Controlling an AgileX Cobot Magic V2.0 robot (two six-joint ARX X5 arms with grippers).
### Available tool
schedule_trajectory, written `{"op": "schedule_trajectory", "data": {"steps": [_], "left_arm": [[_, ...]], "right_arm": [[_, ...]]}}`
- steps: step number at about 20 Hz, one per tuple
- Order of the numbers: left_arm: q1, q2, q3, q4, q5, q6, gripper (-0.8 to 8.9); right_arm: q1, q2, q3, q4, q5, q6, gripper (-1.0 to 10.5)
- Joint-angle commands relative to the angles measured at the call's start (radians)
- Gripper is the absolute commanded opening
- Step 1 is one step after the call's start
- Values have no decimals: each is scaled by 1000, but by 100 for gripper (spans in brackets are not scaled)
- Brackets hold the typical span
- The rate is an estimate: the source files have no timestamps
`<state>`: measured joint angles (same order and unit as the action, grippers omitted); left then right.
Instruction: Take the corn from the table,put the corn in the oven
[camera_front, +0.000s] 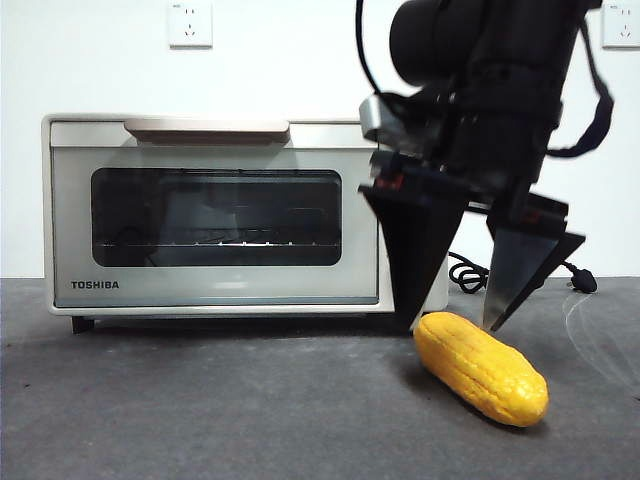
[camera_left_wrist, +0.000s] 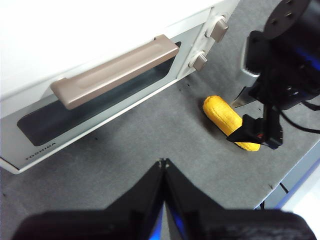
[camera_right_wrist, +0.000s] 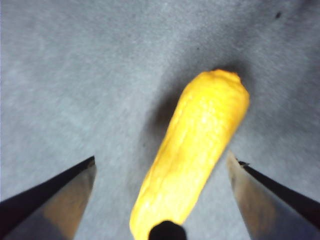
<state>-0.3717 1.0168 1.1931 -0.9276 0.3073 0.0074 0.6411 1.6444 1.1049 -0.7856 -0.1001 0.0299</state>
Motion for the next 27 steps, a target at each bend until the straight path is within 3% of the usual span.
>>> {"op": "schedule_trajectory", "data": {"steps": [1, 9, 12, 16, 21, 27], "left_arm": [[-2, 1, 2, 0, 2, 3, -5], [-2, 1, 2, -1, 2, 5, -5], [-2, 1, 2, -9, 2, 5, -5], [-2, 1, 2, -29, 2, 23, -5], [-2, 1, 2, 21, 5, 23, -5], [-2, 1, -3, 155, 10, 24, -6]], "right_arm": [[1, 26, 0, 13, 5, 4, 441], [0, 44, -5, 20, 47, 13, 404], [0, 47, -5, -2, 50, 15, 151], [0, 47, -5, -5, 48, 23, -19], [27, 22, -2, -53, -25, 23, -12], [153, -191, -2, 18, -23, 56, -12]]}}
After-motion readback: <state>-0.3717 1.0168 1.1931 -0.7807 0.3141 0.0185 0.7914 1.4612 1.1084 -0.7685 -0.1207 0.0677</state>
